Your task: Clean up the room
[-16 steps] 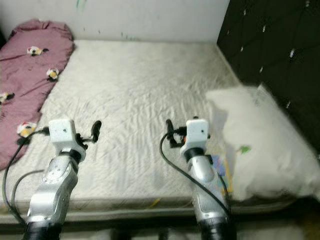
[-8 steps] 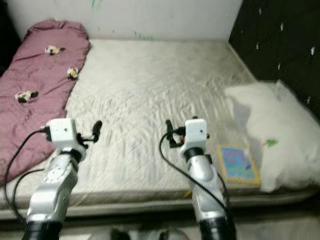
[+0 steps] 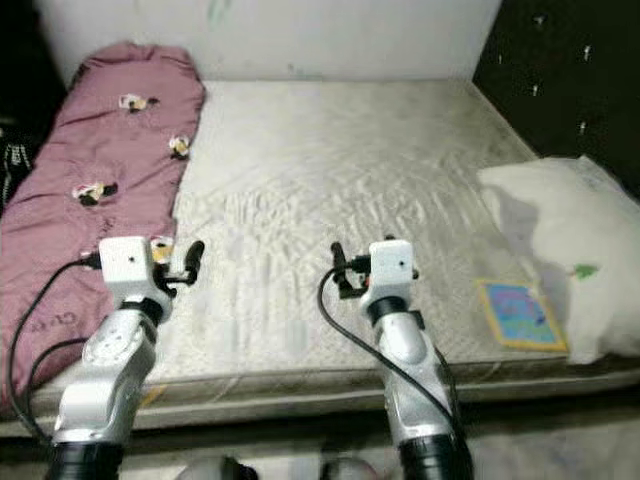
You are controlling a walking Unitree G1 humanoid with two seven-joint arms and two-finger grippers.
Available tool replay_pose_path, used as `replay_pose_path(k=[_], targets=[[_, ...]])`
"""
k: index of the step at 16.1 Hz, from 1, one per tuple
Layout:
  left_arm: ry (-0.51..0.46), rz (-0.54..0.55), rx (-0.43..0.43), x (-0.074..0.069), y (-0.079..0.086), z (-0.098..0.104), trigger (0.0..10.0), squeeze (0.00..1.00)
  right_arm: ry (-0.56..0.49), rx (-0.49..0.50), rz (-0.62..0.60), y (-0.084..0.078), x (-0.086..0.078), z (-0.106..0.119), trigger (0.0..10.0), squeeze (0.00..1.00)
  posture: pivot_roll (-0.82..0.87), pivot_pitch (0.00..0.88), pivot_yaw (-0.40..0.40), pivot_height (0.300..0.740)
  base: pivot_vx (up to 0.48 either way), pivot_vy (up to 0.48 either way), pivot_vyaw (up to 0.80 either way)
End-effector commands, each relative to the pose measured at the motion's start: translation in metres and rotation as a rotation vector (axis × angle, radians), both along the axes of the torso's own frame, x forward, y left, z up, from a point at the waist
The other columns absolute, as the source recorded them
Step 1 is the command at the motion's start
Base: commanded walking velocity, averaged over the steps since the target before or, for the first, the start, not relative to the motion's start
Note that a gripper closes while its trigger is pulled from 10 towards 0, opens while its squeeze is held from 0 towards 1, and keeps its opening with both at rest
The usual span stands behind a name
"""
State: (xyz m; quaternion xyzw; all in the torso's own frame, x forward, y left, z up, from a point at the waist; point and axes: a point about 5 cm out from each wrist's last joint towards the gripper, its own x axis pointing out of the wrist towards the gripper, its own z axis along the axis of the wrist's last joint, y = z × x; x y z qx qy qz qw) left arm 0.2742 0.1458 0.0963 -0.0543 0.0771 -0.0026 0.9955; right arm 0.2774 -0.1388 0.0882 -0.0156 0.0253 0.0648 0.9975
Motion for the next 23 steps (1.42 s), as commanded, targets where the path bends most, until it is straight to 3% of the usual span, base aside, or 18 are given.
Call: replay_pose_path(k=[1, 23], targets=[[0.001, -0.002, 0.011, 0.0, 0.0004, 0.0003, 10.0, 0.0, 0.007, -0.001, -0.006, -0.0023, 0.0017, 0.0006, 10.0, 0.0, -0.03, 0.0, -0.026, 0.74, 0.0, 0.472, 0.0], [-0.018, 0.041, 0.046, 0.0061, 0.0072, 0.0011, 10.0, 0.0, -0.049, -0.04, 0.01, -0.0017, 0.01, 0.009, 10.0, 0.0, -0.04, 0.0, -0.031, 0.74, 0.0, 0.467, 0.0]])
